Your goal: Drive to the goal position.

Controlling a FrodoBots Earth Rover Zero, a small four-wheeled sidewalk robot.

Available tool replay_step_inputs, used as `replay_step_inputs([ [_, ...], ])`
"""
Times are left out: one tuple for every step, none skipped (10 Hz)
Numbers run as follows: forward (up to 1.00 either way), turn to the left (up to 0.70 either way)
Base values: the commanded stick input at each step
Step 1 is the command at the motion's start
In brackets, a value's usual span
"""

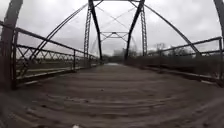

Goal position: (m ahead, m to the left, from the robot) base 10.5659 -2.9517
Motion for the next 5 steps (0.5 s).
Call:
replay_step_inputs([
  [0.70,0.00],
  [0.70,0.00],
  [0.70,0.00],
  [0.70,0.00],
  [0.70,0.00],
])
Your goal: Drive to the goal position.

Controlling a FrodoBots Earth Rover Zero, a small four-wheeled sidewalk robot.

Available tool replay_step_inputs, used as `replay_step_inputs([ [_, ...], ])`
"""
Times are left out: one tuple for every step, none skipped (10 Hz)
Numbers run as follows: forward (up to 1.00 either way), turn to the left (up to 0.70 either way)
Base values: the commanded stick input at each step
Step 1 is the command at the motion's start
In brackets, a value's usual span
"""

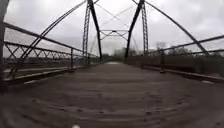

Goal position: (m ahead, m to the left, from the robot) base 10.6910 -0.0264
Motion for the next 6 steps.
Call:
replay_step_inputs([
  [0.70,0.00],
  [0.70,0.00],
  [0.70,0.00],
  [0.70,0.00],
  [0.70,0.00],
  [0.70,0.00],
])
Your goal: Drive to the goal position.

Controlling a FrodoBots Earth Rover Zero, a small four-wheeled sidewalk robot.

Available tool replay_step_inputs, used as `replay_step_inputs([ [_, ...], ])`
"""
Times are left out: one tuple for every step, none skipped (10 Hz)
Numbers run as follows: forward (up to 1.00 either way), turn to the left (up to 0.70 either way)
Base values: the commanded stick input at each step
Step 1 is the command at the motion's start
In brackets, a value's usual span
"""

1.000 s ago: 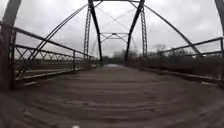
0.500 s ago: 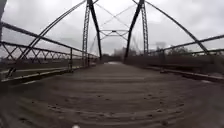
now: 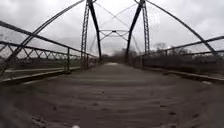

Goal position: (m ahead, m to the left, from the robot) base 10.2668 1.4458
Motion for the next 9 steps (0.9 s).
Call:
replay_step_inputs([
  [0.70,0.00],
  [0.70,0.00],
  [0.70,0.00],
  [0.70,0.00],
  [0.70,0.02],
  [0.70,0.00],
  [0.70,0.00],
  [0.70,0.00],
  [0.70,0.00],
])
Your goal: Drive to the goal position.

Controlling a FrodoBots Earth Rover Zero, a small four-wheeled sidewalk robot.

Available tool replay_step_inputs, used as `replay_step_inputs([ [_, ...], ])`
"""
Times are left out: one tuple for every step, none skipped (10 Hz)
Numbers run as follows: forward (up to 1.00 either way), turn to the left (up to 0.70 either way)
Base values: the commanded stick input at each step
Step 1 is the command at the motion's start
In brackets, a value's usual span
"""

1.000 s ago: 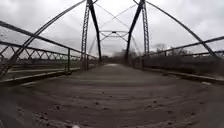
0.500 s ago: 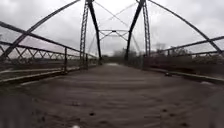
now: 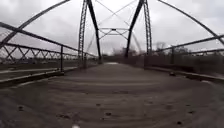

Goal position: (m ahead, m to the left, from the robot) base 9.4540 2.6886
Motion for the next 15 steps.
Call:
replay_step_inputs([
  [0.70,0.27],
  [0.70,0.35],
  [0.70,0.26],
  [0.70,0.15],
  [0.70,0.05],
  [0.70,0.05],
  [0.70,0.05],
  [0.70,0.04],
  [0.70,0.04],
  [0.70,0.04],
  [0.70,0.03],
  [0.70,0.03],
  [0.70,0.03],
  [0.70,0.03],
  [0.70,0.03],
])
